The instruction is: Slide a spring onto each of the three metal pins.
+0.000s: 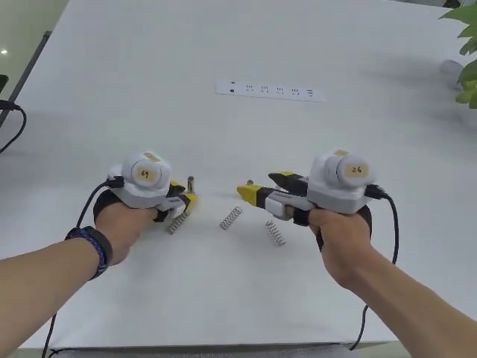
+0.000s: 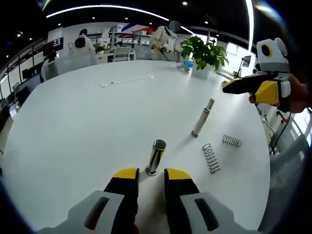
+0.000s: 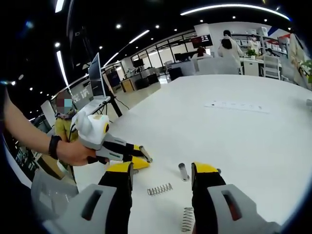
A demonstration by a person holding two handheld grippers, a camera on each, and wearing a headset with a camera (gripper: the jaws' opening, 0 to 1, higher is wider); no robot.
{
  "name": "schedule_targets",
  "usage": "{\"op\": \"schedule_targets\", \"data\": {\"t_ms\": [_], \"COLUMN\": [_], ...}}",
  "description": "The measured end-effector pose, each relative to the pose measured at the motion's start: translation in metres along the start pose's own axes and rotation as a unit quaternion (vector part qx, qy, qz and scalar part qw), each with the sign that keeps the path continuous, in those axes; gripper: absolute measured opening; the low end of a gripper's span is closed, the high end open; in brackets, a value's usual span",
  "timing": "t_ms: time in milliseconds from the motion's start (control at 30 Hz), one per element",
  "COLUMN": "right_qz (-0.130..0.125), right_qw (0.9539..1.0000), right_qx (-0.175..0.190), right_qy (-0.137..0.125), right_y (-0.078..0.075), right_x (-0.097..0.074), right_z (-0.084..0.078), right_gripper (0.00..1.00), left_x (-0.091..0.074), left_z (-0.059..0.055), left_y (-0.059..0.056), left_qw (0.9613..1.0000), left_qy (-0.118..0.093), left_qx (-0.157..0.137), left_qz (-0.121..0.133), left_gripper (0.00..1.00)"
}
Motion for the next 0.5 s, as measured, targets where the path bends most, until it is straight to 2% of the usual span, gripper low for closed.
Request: {"op": "schedule_targets", "data": {"t_ms": [500], "right_qz": [-0.012], "right_qw": [0.9999], "right_qx": [0.007], "right_qy": [-0.004], "right_y": [-0.005], "right_x": [-0.016], "right_z": [-0.012], "right_gripper": [0.47], "left_x": [-0.017], "left_z": [-0.001], "left_y": [0.005], "left_qw": [1.0000], "left_qy": [-0.003], "left_qx": [0.003], "left_qz": [0.006], "left_gripper": [0.17]}}
Point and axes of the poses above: the centre of the closed fingertips' face, and the gripper's own axes: x roughly forward along the fingers, y roughly to its left, z roughly out of its top, the point moved 7 cm from there along -x, roughly backward along the fingers, and after that the axes turned 15 degrees about y, right-handed, at the moved point
